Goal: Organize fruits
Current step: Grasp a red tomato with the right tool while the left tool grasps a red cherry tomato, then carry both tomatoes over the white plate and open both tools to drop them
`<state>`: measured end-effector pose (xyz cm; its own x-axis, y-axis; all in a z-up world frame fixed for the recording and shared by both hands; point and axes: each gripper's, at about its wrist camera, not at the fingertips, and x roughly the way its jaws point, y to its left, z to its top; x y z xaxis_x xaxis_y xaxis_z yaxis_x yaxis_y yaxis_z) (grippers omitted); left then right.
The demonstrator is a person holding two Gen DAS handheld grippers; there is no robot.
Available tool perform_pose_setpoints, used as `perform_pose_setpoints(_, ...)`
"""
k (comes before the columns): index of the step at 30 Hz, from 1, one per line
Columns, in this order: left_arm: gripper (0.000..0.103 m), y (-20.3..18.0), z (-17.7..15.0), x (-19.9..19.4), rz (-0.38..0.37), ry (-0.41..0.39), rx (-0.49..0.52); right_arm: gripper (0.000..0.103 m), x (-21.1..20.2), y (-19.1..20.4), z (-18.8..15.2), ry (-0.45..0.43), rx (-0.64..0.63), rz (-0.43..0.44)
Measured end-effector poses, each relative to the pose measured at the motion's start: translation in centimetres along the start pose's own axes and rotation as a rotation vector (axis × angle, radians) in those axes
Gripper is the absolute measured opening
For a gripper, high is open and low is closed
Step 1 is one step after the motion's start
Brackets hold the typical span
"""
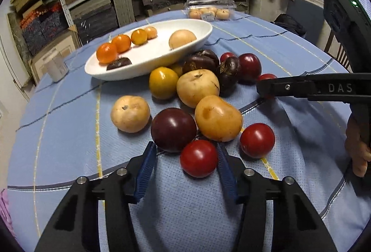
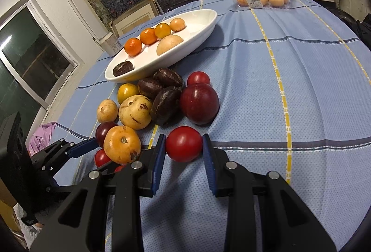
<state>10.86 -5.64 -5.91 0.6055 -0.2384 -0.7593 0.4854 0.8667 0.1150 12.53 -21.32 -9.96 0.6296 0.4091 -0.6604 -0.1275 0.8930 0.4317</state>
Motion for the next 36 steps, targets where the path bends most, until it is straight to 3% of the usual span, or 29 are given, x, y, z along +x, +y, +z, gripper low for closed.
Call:
perform_pose_setpoints(6,0.053,0.2,0.1,0.3,-0.032,0.005,-0.019,0.031,0.1,0.0,-0.1,0.002,-0.002,-0.003)
perform_pose_setpoints(19,0.036,-0.3,-0.1,-0.2,-0.054,-0.008,-0.016,0.031,0.2,0.1,-0.1,0.005,-0.001,-0.004)
perform_pose_setpoints(21,0.031,-0.3,-0.2,-0.4,-0.066,-0.014,-0.02,0.031,0.2,0.1,-0.1,0.005,-0.002,-0.005)
perform_pose_setpoints(27,0.031,-0.8,-0.4,-1.8,-0.052,-0.073,-0.016,0.031,0.1,0.1,-0.1,0.0,-0.003,-0.004)
perform_pose_setpoints(31,0.031,0.4,0.0,-3.7,-0.03,-0.147,-0.068,0.031,-1.5,0.4,0.1,-0.07,-0.014,0.015)
perform_pose_setpoints(36,0.031,3.6,3.3,-4.9,0.014,-0.187,-0.119,0.031,-4.0,0.9,2.5,-0.149,0.009,0.103)
